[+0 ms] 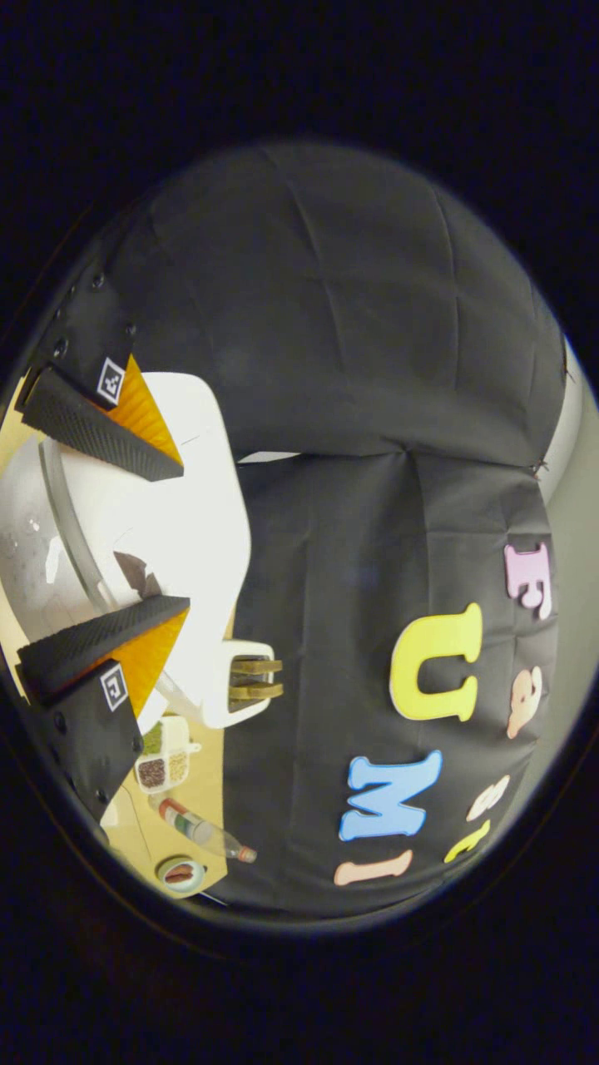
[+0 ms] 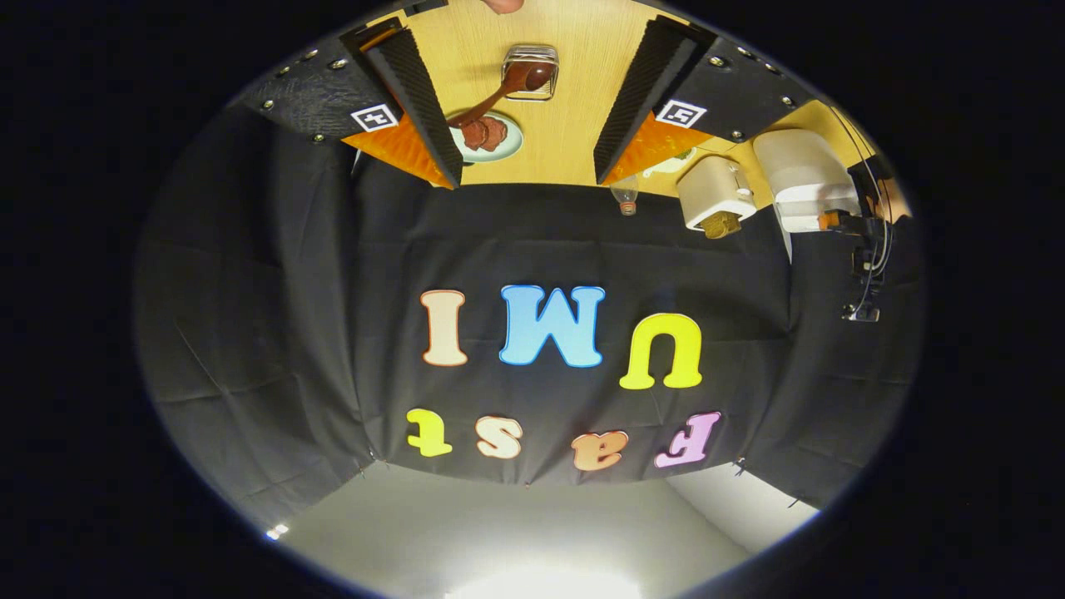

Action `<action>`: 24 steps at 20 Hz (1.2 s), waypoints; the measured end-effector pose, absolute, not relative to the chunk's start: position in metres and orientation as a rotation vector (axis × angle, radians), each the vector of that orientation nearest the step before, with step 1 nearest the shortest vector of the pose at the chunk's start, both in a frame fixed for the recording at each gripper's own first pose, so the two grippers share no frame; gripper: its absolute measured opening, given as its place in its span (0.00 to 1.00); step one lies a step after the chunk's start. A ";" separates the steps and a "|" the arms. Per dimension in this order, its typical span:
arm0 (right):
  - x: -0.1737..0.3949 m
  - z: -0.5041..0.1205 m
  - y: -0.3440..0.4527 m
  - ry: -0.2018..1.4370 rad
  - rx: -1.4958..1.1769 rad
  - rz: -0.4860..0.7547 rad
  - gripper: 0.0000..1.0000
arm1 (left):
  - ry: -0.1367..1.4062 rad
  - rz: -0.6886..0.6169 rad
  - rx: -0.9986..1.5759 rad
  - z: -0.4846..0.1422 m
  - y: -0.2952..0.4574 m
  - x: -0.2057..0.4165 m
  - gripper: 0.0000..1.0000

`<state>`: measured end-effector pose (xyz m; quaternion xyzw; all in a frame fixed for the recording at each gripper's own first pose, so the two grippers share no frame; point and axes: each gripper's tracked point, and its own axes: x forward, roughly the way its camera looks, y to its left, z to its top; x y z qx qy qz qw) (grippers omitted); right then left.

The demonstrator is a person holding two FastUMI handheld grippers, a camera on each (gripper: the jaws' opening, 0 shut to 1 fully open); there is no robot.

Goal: Close the left gripper, press the button to open the rice cooker; take a wooden spoon from the chopstick holder with the right hand, scoop a spoonful of rice and pour it into the rice cooker, then put the wooden spoon back into the chopstick holder.

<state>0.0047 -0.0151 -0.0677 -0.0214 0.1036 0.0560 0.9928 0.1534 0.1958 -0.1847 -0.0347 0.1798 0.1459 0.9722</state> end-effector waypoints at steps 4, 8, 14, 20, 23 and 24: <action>0.012 -0.063 0.007 0.192 -0.017 0.173 0.96 | 0.438 0.302 -0.231 -0.190 0.209 0.165 0.97; 0.010 -0.065 0.014 0.183 -0.055 0.188 0.96 | 0.445 0.273 -0.181 -0.196 0.202 0.163 0.92; 0.002 -0.074 0.011 0.207 -0.031 0.168 0.96 | 0.515 0.238 -0.130 -0.232 0.187 0.147 0.95; -0.004 -0.076 0.016 0.218 -0.034 0.174 0.96 | 0.534 0.223 -0.095 -0.255 0.183 0.139 0.98; -0.003 -0.077 0.028 0.207 -0.052 0.199 0.96 | 0.469 0.181 -0.156 -0.249 0.181 0.140 0.98; -0.004 -0.079 0.033 0.210 -0.057 0.211 0.96 | 0.490 0.172 -0.134 -0.250 0.181 0.142 0.97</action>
